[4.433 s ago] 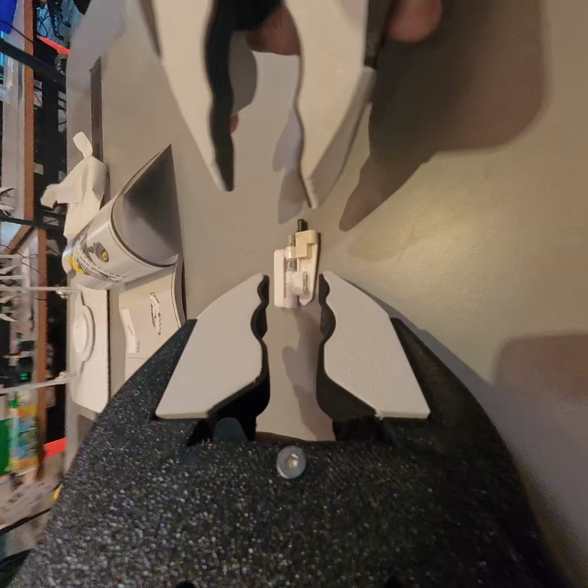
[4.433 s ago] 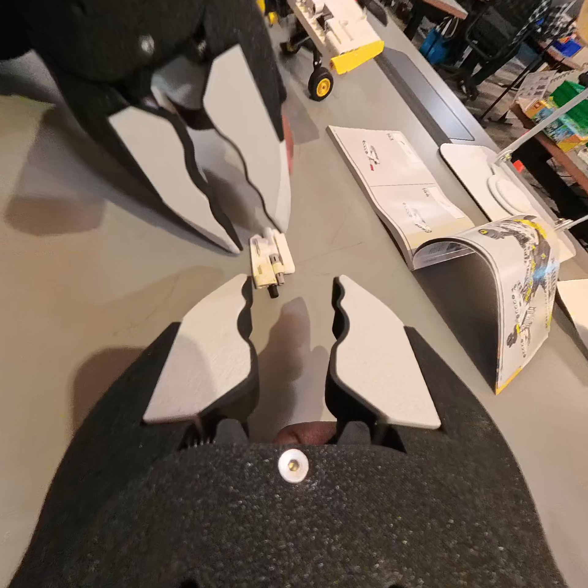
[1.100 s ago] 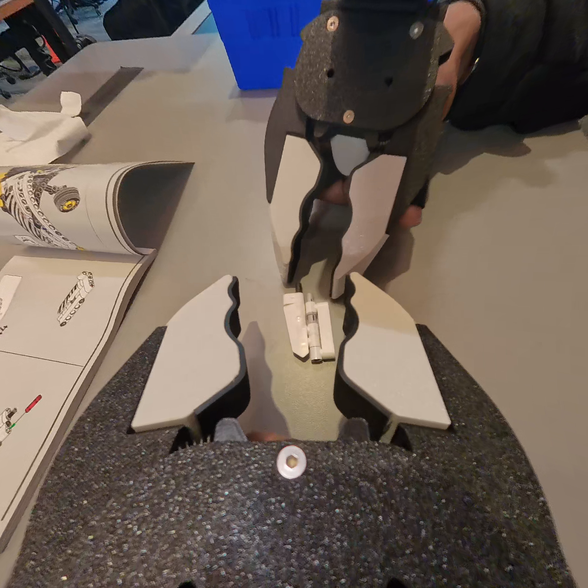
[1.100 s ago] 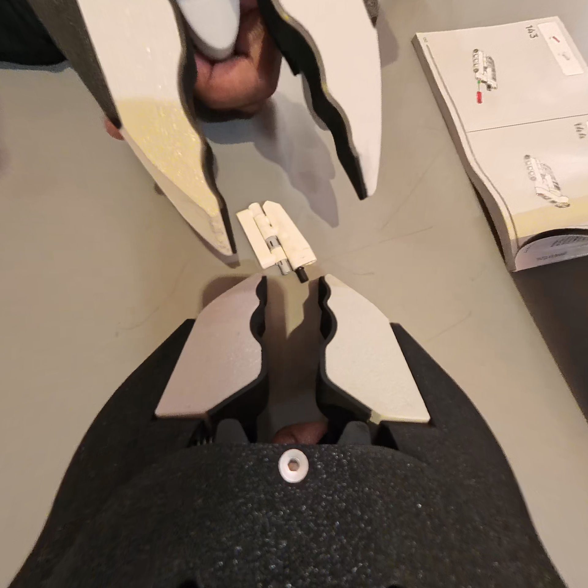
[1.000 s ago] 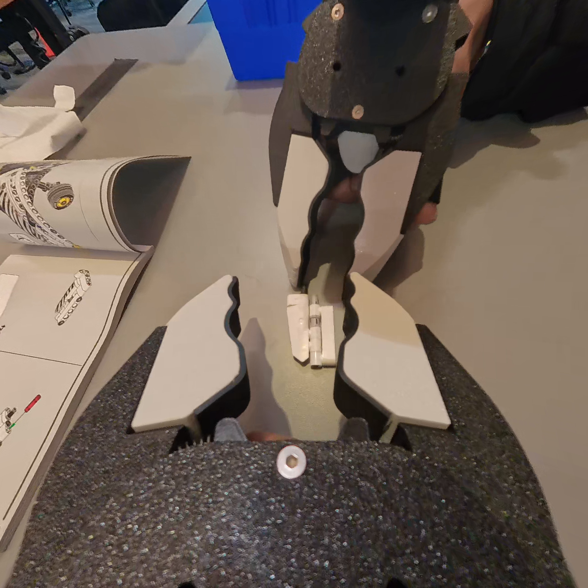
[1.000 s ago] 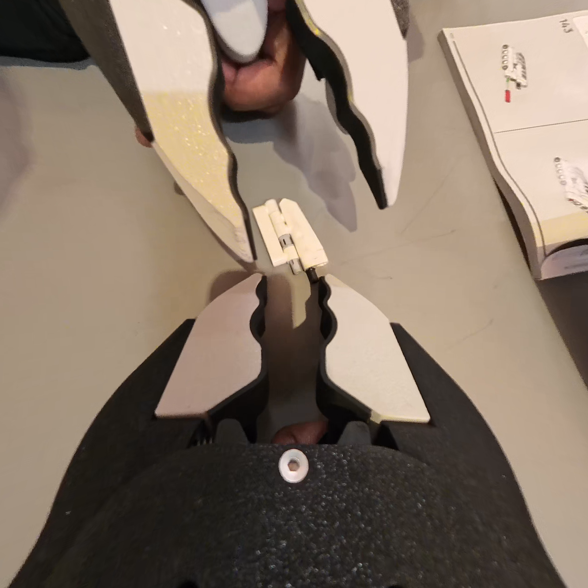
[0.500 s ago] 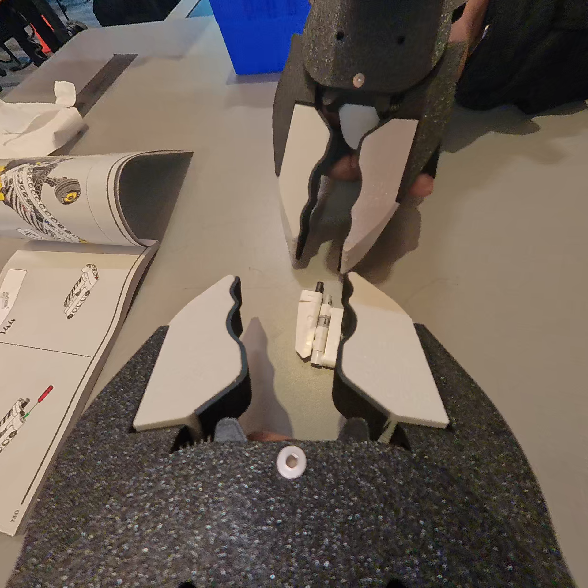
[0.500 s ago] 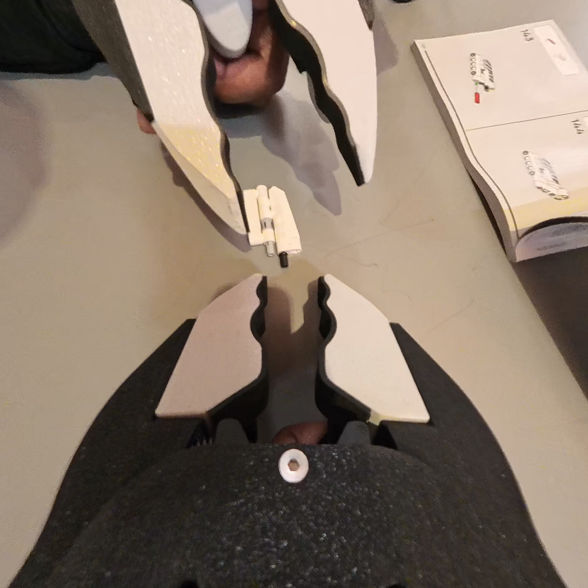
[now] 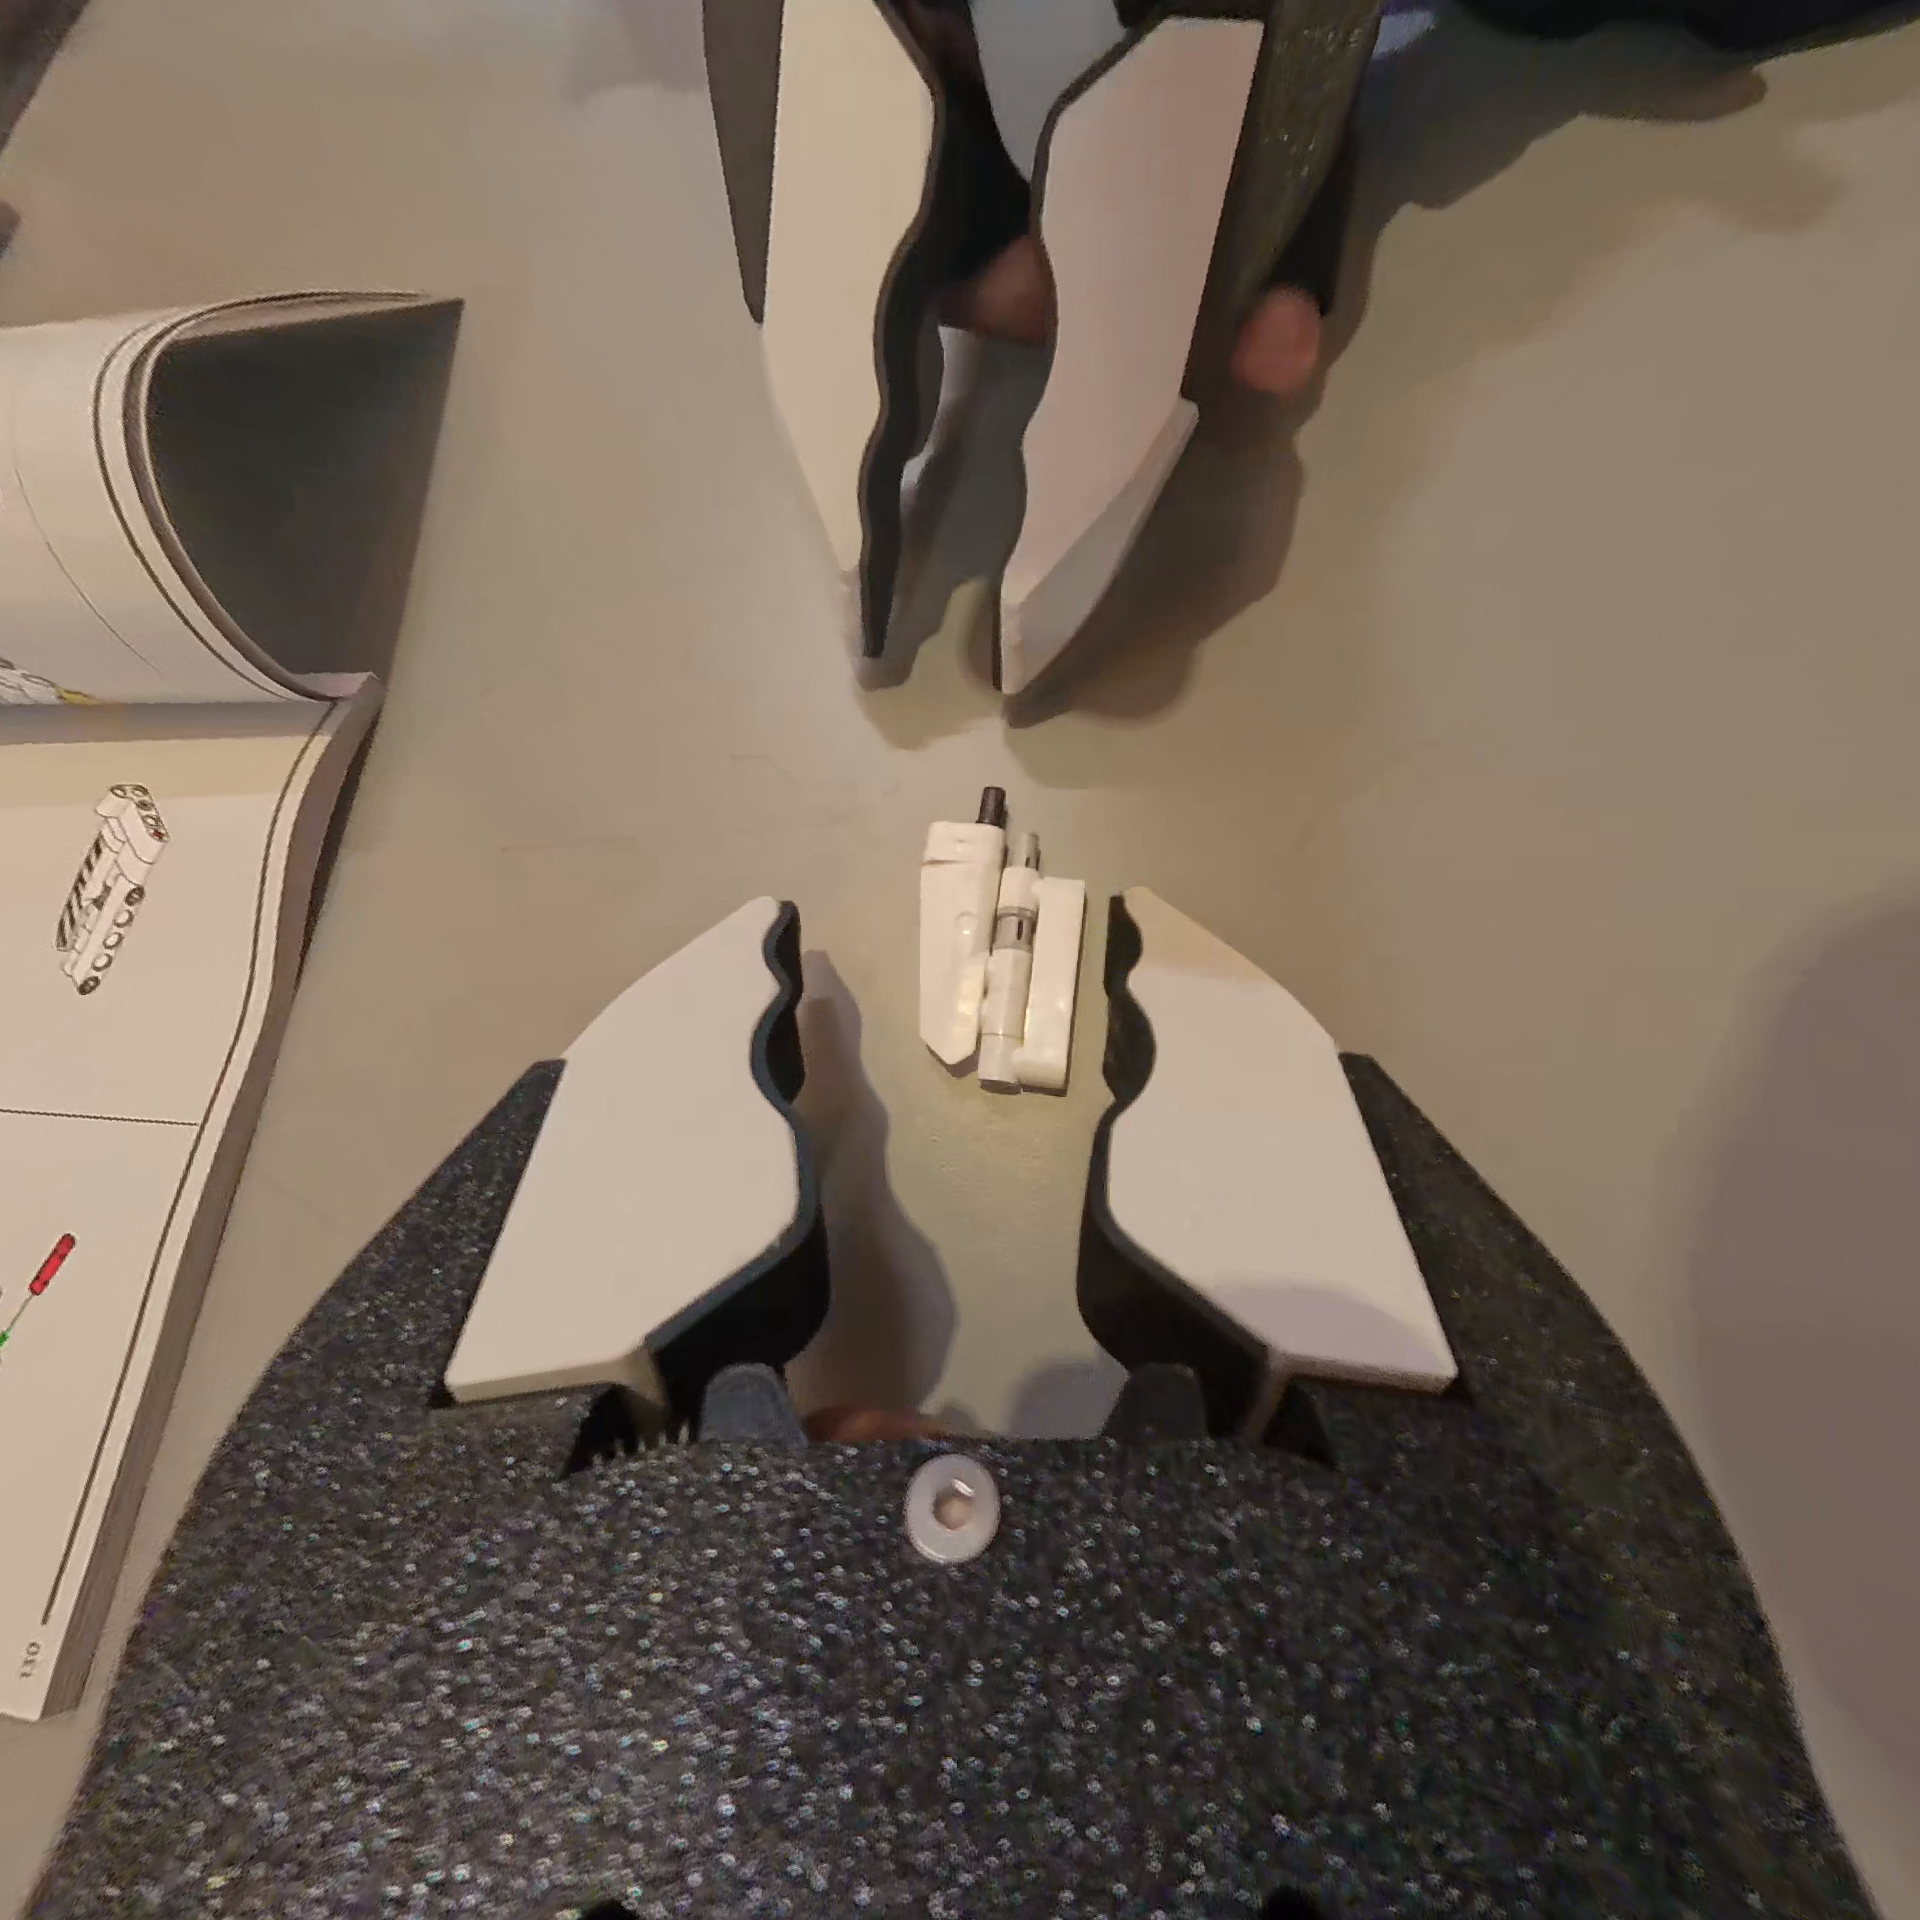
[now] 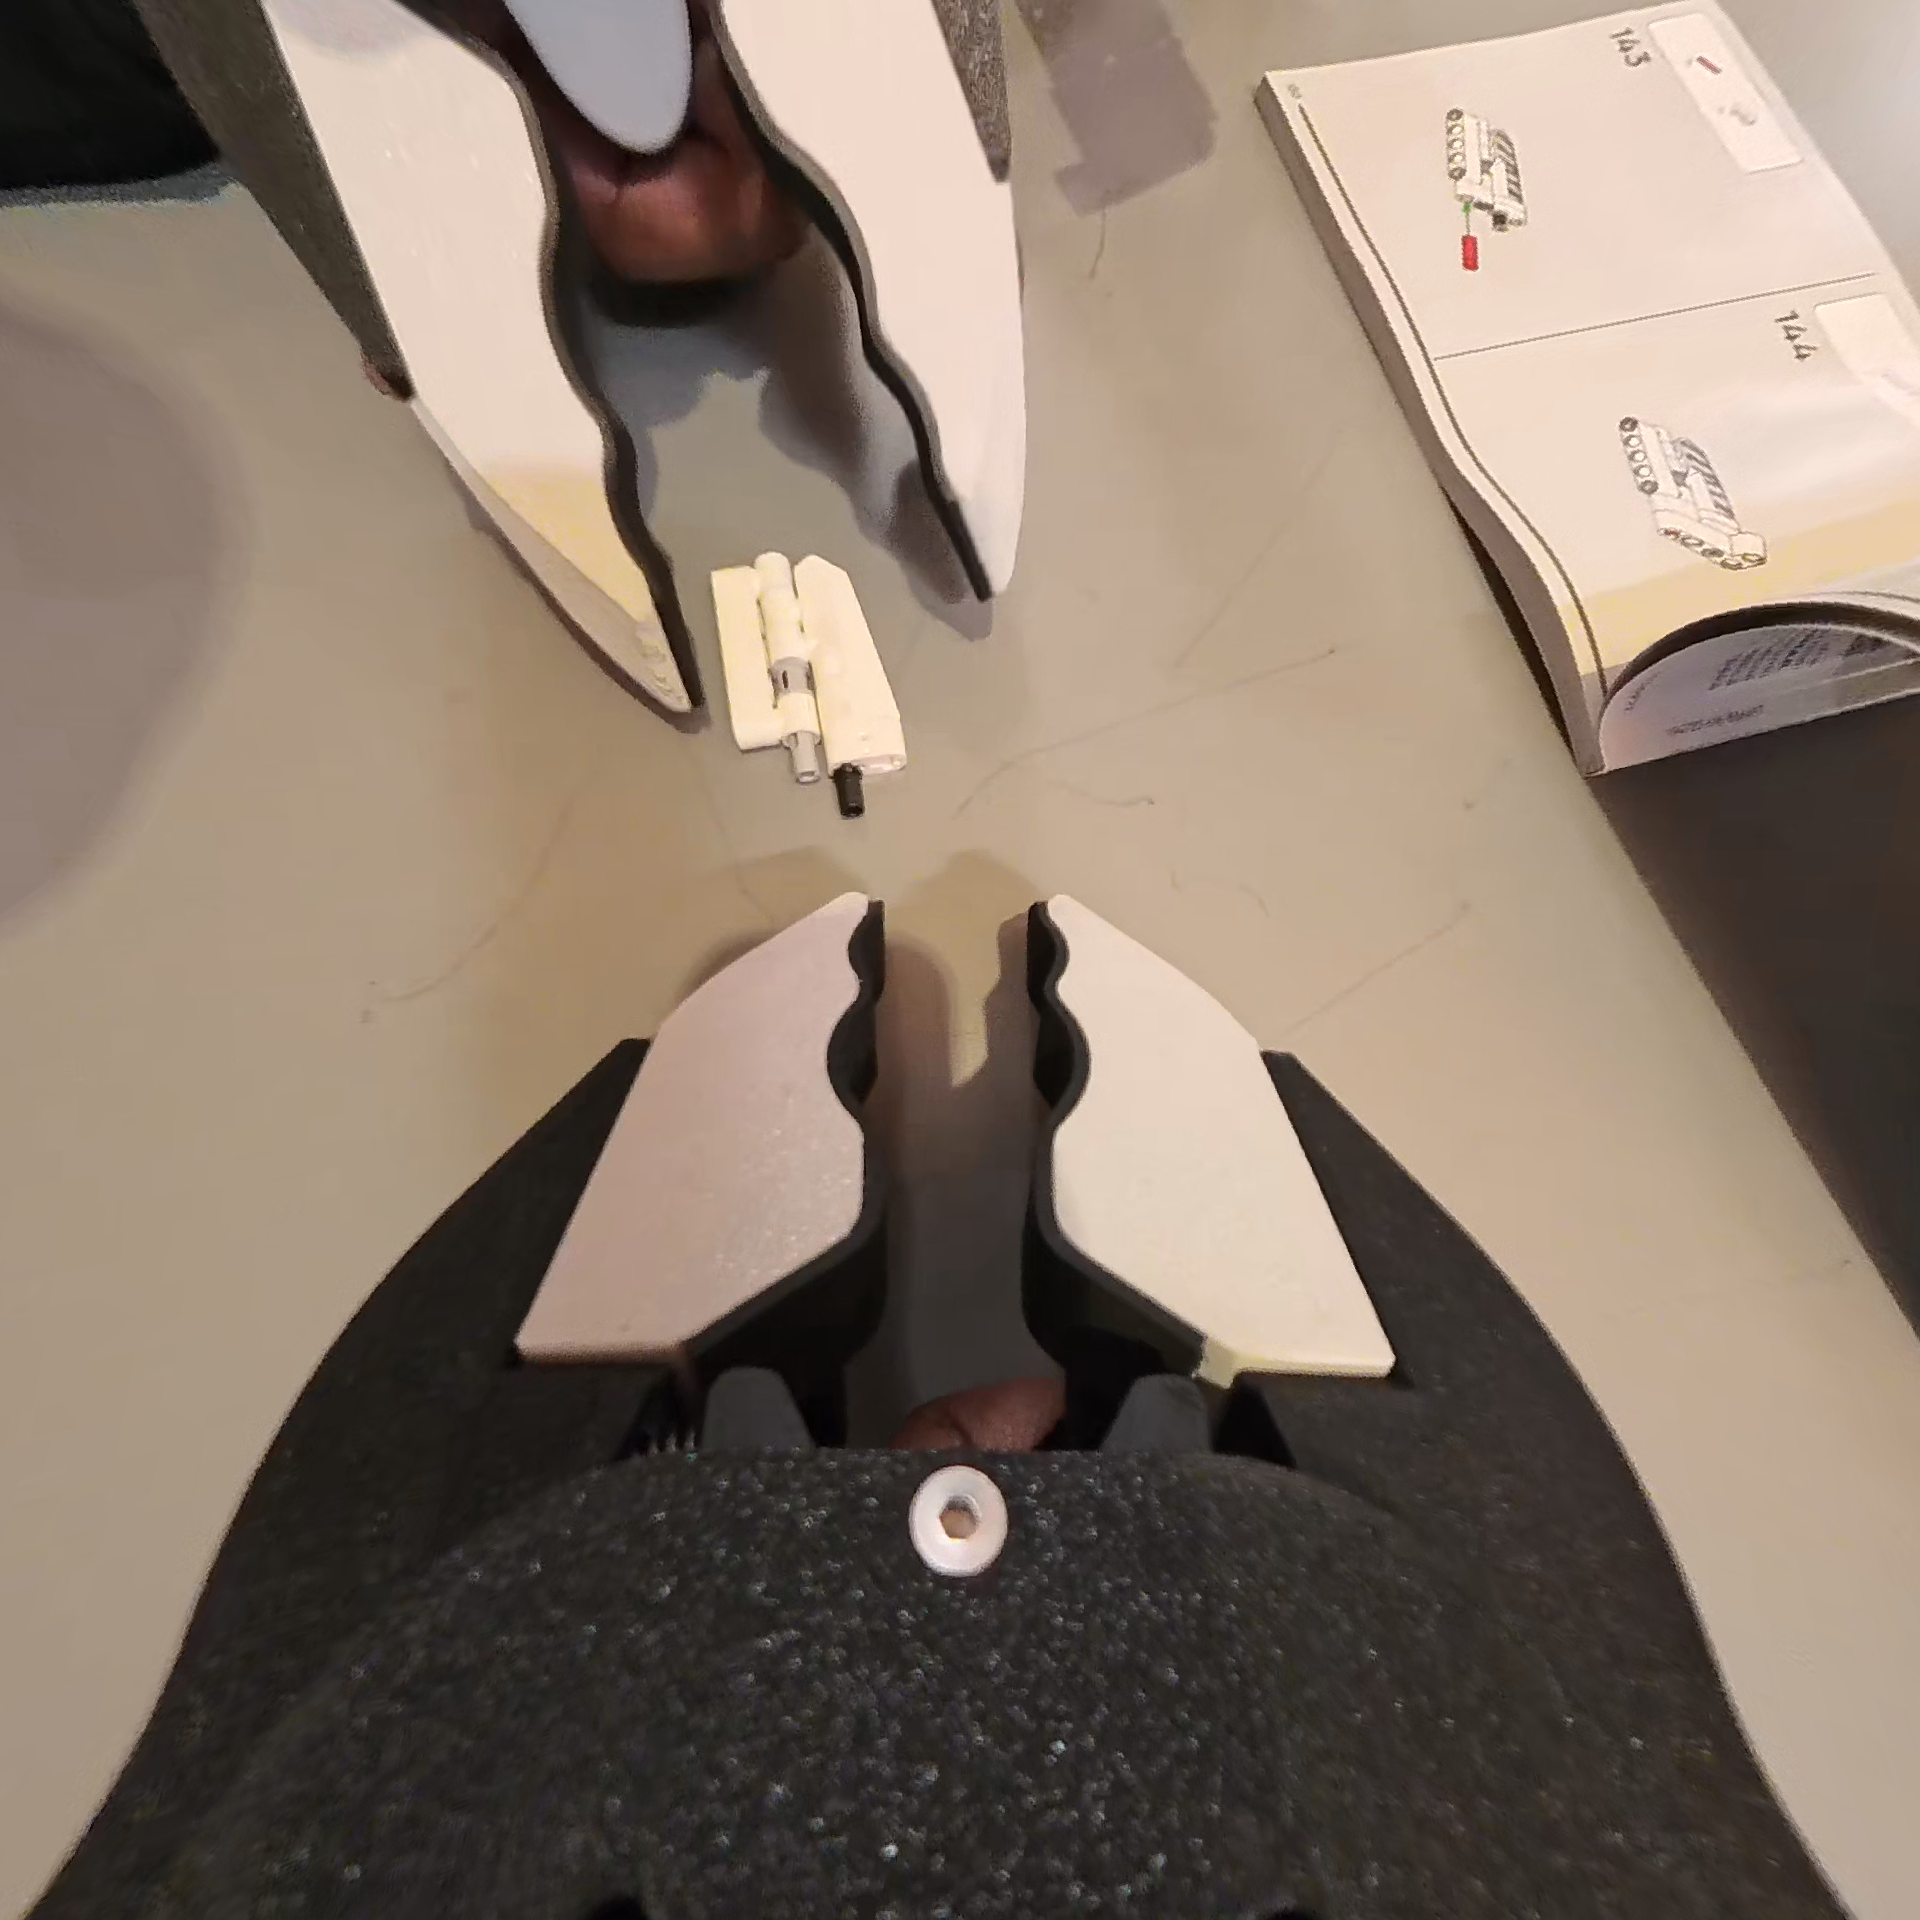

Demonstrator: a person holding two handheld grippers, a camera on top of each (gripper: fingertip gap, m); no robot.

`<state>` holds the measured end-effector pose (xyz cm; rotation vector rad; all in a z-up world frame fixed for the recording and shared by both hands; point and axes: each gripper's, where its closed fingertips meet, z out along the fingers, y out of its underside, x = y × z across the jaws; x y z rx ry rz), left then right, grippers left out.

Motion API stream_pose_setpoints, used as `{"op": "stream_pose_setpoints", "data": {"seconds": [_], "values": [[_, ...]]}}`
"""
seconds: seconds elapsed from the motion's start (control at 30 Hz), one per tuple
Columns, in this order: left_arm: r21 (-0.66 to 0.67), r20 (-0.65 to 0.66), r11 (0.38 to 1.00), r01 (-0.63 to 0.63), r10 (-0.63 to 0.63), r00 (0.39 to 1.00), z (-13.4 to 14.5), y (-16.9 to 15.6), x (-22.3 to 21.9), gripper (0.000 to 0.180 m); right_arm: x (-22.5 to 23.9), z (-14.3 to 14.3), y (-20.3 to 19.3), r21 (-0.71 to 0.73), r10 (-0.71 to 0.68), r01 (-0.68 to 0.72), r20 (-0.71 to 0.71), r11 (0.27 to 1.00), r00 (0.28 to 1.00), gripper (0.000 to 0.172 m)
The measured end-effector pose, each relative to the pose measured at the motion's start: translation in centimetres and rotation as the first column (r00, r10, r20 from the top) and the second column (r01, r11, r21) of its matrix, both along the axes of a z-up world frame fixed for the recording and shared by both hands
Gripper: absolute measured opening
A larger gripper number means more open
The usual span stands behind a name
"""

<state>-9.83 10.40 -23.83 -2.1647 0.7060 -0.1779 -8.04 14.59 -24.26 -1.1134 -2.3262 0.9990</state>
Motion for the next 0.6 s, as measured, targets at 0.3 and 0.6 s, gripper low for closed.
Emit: {"op": "stream_pose_setpoints", "data": {"seconds": [0.3,0.6], "values": [[-0.016,-0.010,1.000,0.005,-0.005,1.000,-0.32,-0.02,0.11,0.055,-0.10,-0.02,-0.08,-0.013,0.007,-0.007,0.006,1.000,1.000,0.025],[-0.025,-0.009,1.000,0.007,-0.008,1.000,-0.45,0.00,0.19,0.054,-0.01,0.46,-0.02,-0.056,0.007,-0.008,-0.010,0.998,1.000,0.024]]}}
